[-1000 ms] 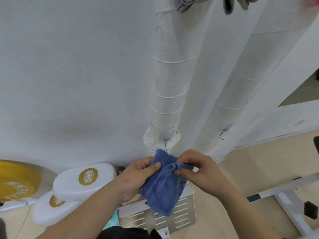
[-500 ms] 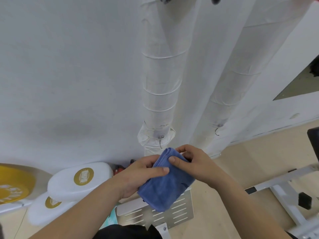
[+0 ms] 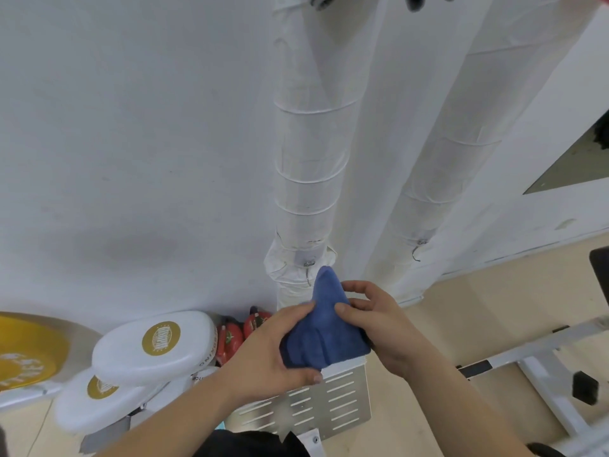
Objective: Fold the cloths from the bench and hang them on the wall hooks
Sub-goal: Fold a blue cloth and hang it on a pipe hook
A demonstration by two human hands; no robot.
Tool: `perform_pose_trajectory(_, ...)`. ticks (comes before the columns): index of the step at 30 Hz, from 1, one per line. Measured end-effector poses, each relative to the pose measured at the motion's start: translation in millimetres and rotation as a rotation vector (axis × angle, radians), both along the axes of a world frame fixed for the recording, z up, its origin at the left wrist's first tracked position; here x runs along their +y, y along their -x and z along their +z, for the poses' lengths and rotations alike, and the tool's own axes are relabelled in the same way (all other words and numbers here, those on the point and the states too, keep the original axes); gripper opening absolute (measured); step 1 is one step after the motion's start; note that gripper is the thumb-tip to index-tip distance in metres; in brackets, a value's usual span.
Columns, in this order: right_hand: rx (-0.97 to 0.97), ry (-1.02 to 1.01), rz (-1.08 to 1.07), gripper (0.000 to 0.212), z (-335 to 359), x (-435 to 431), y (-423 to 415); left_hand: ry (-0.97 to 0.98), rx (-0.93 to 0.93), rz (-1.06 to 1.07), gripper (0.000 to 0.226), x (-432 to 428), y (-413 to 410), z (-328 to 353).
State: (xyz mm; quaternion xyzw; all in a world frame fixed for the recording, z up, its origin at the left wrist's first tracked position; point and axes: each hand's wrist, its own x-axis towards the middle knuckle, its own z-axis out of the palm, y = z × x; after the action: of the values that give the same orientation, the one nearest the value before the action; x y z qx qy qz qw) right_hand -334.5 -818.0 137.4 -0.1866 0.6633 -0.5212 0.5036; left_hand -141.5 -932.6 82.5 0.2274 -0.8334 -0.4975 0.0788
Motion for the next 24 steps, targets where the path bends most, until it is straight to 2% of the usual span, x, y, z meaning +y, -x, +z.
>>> perform_pose_trajectory(3,-0.059,0.015,-0.02,0.035,3.3,0.7,2.8,-0.006,0.017,0.084,0.071,1.7,6.4,2.8)
perform_pose_trajectory(5,-0.02,-0.006,-0.025,0.043,0.6,3.0,4.3,0.01,0.006,0.107,0.055,-0.9,10.0,9.4)
perform_pose_trajectory(7,0.236,-0.048,0.107,0.065,-4.0,8.4,8.9,-0.001,-0.018,0.05,0.046,-6.5,12.0,12.1)
perform_pose_trajectory(9,0.534,-0.07,0.35,0.088,-5.5,14.1,13.2,-0.005,-0.054,0.0,0.042,-11.7,13.4,18.8)
perform_pose_trajectory(10,0.667,-0.073,0.47,0.092,-6.2,14.8,15.7,-0.012,-0.066,-0.016,0.041,-14.0,14.0,22.8)
perform_pose_trajectory(12,0.857,-0.091,0.634,0.078,-4.0,12.4,19.5,-0.002,-0.087,-0.036,0.044,-19.5,16.7,27.3)
perform_pose_trajectory(13,0.891,-0.109,0.663,0.066,-1.9,10.4,22.4,-0.006,-0.092,-0.024,0.046,-22.3,18.4,27.5)
perform_pose_trajectory(15,0.791,-0.167,0.644,0.05,-1.0,6.8,29.7,-0.064,-0.067,0.06,0.05,-28.0,20.8,26.7)
perform_pose_trajectory(17,0.587,-0.195,0.565,0.045,-8.3,4.9,38.3,-0.146,-0.019,0.189,0.051,-33.3,21.5,23.8)
perform_pose_trajectory(21,0.223,-0.101,0.18,0.042,-39.2,-6.2,48.3,-0.502,0.058,0.428,0.04,-40.5,25.3,6.2)
perform_pose_trajectory(24,0.082,-0.063,-0.081,0.048,-59.4,-31.2,45.5,-0.767,0.089,0.582,0.039,-52.9,38.0,-13.3)
